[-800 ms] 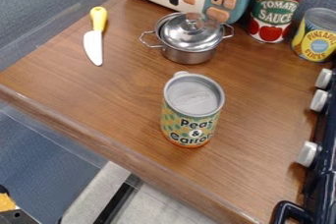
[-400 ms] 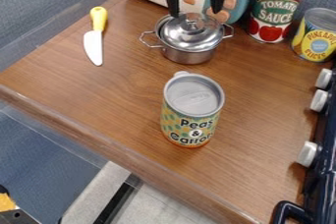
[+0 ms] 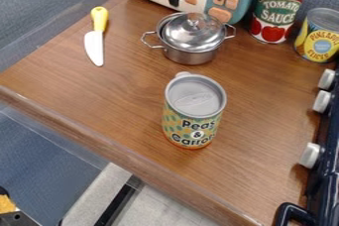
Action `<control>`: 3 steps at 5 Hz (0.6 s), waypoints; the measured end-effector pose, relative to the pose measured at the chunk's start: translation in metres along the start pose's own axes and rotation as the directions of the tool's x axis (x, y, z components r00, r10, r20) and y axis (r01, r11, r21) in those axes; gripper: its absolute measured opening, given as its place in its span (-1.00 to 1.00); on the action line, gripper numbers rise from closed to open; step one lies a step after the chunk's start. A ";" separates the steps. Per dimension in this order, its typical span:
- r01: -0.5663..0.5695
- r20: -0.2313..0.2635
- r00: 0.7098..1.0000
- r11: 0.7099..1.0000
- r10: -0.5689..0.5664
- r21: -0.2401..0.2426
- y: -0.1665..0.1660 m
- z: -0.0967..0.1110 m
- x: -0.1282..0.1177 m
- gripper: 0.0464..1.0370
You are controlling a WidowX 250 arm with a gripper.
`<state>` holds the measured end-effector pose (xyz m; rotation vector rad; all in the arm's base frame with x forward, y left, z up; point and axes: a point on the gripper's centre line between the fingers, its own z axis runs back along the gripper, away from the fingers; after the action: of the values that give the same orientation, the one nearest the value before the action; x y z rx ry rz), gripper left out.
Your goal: Empuja el tarro al borde de la mesa
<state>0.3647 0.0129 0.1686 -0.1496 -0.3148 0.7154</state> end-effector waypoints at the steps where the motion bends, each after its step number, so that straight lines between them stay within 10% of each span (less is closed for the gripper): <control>1: -0.140 0.066 0.988 0.990 0.141 -0.020 0.008 0.015 -0.028 0.93; 3: -0.270 0.100 0.956 0.961 0.274 -0.053 0.009 0.019 -0.112 0.93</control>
<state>0.2736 -0.0543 0.1586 -0.1943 -0.4148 0.9934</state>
